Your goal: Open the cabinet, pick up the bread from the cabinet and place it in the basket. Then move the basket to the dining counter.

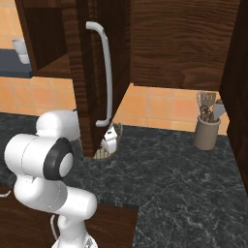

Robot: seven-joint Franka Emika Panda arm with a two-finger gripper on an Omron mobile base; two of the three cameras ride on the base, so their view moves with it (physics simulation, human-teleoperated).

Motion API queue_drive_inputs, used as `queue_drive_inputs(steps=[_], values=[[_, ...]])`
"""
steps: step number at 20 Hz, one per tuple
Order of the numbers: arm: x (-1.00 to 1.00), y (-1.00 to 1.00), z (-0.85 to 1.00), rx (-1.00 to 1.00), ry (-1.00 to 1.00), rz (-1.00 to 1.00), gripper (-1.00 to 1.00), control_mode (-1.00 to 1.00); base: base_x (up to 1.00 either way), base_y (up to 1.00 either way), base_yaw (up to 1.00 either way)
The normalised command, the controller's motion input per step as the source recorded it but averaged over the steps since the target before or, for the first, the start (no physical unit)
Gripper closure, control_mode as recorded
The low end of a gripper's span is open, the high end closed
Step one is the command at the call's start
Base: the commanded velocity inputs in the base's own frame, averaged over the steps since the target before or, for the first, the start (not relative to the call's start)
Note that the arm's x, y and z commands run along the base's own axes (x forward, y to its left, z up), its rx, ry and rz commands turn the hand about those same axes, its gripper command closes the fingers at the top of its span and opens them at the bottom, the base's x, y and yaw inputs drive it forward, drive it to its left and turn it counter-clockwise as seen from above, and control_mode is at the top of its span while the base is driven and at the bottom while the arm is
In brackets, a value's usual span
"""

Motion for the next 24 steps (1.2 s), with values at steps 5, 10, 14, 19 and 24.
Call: queue_drive_inputs(steps=[5,10,14,19,24], values=[[-0.06,0.74,0.14,-0.06,-0.02,-0.23,1.00,-1.00,0.00,0.00,0.00],[-0.19,0.45,0.66,-0.08,0.03,-0.36,1.00,-1.00,0.00,0.00,0.00],[-0.50,0.04,0.69,-0.01,0.05,-0.31,1.00,-1.00,0.00,0.00,0.00],[-0.90,0.00,0.56,0.00,-0.08,-0.20,1.00,-1.00,0.00,0.00,0.00],[-0.85,0.00,0.65,0.00,-0.13,-0.04,1.00,-1.00,0.00,0.00,0.00]])
